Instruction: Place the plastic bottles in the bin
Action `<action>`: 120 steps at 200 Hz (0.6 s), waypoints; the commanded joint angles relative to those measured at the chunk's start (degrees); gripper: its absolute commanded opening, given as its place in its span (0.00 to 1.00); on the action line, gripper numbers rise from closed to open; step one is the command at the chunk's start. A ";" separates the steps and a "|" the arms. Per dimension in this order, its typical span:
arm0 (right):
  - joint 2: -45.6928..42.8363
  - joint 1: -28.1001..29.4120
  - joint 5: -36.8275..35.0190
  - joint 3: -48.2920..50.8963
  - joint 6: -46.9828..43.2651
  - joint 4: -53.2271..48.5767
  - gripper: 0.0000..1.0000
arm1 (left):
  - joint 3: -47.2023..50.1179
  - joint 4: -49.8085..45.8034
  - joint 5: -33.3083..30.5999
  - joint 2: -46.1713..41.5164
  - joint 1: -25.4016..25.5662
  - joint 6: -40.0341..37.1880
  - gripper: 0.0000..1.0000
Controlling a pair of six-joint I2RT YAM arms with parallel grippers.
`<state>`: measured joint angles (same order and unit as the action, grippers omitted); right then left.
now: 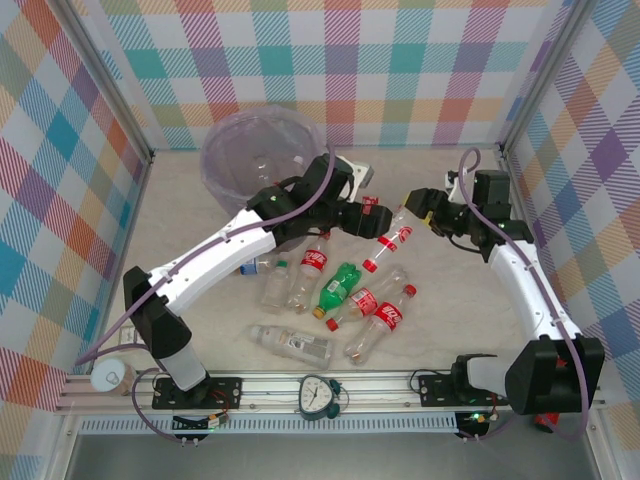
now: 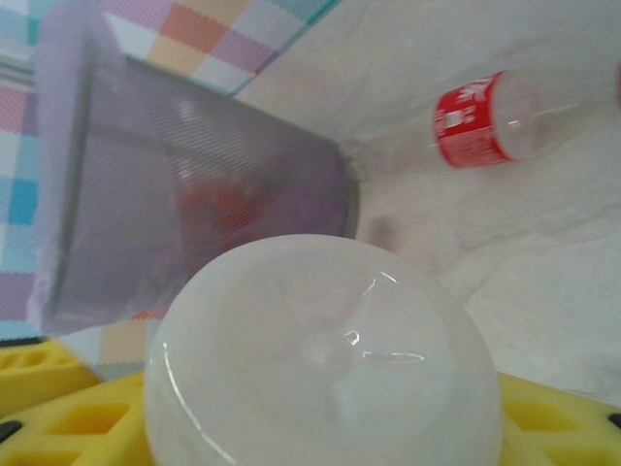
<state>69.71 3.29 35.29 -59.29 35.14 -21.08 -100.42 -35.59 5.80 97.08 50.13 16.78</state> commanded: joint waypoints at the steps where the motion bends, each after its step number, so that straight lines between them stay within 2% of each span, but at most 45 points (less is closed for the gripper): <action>1: -1.84 0.96 5.52 2.09 1.17 5.25 0.62 | 0.85 6.28 6.70 1.46 0.40 3.56 0.96; 60: -2.28 2.48 6.36 4.56 3.22 10.72 0.64 | 3.83 8.26 10.00 3.19 0.43 6.80 0.98; 94: -2.13 2.57 6.94 4.71 3.20 11.96 0.65 | 5.18 8.98 10.63 3.77 0.59 6.89 0.94; 120: -1.28 2.60 6.69 4.71 3.57 11.80 0.61 | 5.50 8.74 9.91 5.02 0.63 7.19 0.91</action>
<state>68.18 5.52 40.40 -55.00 38.37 -11.53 -95.72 -28.32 14.79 100.77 50.13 23.16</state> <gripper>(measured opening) 0.628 0.915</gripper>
